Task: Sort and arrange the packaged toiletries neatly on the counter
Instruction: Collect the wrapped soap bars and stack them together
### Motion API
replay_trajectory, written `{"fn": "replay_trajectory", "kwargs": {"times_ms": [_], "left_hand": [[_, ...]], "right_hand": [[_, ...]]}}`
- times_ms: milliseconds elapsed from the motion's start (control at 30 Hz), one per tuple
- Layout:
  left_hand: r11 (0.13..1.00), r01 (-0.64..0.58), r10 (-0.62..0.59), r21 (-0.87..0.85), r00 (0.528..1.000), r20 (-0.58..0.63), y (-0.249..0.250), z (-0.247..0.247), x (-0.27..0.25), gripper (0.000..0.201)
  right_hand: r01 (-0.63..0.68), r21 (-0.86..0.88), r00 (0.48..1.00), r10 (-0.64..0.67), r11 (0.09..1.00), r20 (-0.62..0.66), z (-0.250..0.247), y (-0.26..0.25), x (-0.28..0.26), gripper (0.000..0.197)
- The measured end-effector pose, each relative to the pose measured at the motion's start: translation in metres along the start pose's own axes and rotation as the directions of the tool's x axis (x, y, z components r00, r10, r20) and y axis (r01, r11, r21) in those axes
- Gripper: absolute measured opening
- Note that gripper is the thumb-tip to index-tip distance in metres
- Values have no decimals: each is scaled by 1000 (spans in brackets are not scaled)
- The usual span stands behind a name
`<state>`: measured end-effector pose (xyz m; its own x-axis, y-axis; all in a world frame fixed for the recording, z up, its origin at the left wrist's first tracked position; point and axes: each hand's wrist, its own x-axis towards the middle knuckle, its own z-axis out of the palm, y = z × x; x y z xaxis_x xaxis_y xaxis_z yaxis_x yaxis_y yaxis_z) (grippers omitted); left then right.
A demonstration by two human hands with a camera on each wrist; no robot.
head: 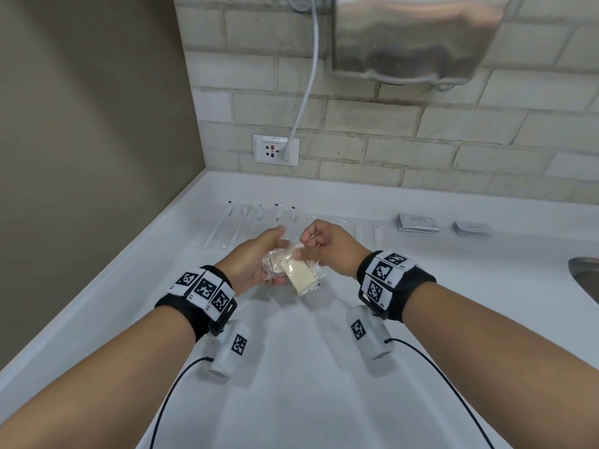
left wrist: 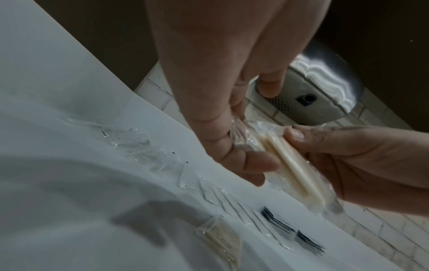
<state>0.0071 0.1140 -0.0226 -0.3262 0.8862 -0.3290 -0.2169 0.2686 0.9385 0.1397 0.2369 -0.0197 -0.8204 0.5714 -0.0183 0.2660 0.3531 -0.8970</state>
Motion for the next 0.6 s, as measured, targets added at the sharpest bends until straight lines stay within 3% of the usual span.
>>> {"fn": "replay_trajectory", "kwargs": {"times_ms": [167, 333, 467, 533, 600], "left_hand": [[991, -39, 34, 130, 998, 44, -1, -2, -1, 25], [987, -86, 88, 137, 996, -12, -4, -16, 5, 60], [984, -108, 114, 140, 993, -33, -6, -28, 7, 59], [986, -114, 120, 119, 992, -45, -7, -34, 8, 53], [987, -110, 118, 115, 991, -60, -8, -39, 9, 49]], "right_hand": [[47, -53, 996, -51, 998, -75, 8, -7, 10, 11], [36, -10, 996, -37, 999, -81, 15, -10, 18, 11], [-39, -20, 981, 34, 999, -190, 13, -3, 22, 13], [-90, -110, 976, 66, 990, -208, 11, 8, 20, 15], [-94, -302, 994, 73, 949, -79, 13, 18, 16, 22]]}}
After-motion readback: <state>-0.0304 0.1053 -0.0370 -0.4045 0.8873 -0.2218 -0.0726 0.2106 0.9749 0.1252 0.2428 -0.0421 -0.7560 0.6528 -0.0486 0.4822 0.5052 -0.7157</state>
